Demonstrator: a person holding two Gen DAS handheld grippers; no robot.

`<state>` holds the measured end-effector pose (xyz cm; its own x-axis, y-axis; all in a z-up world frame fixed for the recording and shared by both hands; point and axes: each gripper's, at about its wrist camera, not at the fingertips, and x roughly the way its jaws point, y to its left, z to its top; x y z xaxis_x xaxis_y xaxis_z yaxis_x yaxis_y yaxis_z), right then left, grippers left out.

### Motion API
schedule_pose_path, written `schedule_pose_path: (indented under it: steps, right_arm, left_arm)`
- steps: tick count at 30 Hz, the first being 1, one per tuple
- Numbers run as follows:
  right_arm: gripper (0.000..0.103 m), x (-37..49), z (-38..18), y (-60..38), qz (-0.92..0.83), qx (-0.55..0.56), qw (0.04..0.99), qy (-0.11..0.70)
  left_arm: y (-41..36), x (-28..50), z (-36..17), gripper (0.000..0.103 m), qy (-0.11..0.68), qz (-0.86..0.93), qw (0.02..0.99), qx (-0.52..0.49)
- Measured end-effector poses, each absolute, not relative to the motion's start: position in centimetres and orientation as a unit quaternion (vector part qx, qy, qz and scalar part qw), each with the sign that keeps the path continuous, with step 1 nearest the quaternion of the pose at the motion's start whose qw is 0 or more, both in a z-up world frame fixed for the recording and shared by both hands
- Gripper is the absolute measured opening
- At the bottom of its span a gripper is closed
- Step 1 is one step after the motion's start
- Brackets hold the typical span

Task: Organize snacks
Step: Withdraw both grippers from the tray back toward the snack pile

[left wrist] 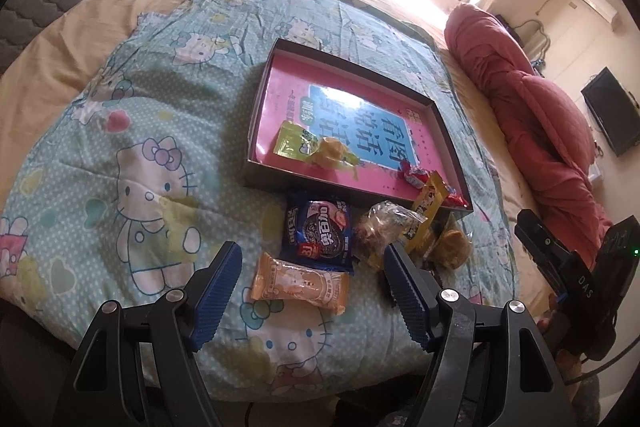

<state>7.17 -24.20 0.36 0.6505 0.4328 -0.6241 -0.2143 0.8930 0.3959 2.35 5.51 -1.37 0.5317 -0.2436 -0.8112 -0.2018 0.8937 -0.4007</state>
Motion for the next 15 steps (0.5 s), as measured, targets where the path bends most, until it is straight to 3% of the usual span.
schedule_pose_path:
  steps: [15]
  right_arm:
    - [0.064, 6.3, 0.1, -24.3, 0.182, 0.142, 0.893, 0.386]
  left_arm:
    - [4.9, 1.3, -2.4, 0.075, 0.515, 0.011, 0.818, -0.255]
